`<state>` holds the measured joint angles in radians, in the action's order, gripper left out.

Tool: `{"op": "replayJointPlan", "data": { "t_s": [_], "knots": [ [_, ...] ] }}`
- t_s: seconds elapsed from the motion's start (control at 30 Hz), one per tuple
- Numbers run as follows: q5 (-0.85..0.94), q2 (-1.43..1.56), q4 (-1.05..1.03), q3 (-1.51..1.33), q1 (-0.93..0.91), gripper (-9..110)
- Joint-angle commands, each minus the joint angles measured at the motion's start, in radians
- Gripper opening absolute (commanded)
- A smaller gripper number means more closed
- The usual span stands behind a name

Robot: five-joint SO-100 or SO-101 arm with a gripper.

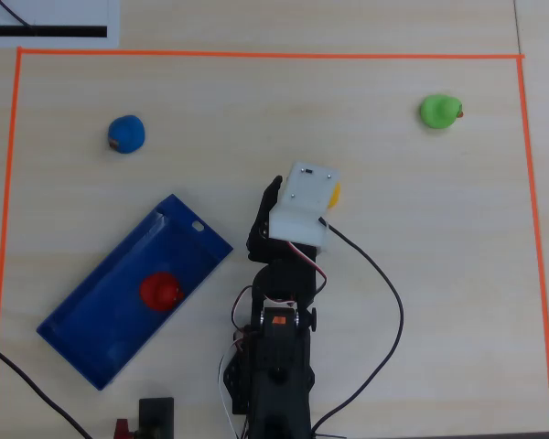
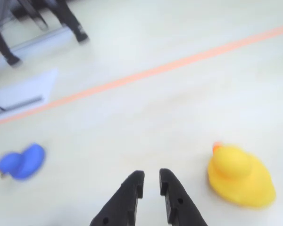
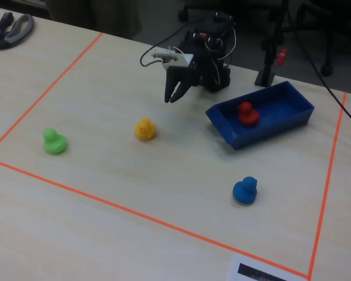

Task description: Grasp red duck and put it into box.

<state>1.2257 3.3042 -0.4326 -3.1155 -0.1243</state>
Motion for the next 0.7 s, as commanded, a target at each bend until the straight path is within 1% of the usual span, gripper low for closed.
{"op": "replayJointPlan", "data": {
  "t_s": [0.0, 0.2, 0.5, 0.67],
  "knots": [
    [0.015, 0.005, -0.152, 0.006, 0.02, 0],
    [0.055, 0.005, -0.468, 0.006, 0.02, 0],
    [0.063, 0.005, -0.764, 0.006, 0.011, 0],
    [0.071, 0.005, -0.865, 0.006, 0.002, 0]
  ]
}}
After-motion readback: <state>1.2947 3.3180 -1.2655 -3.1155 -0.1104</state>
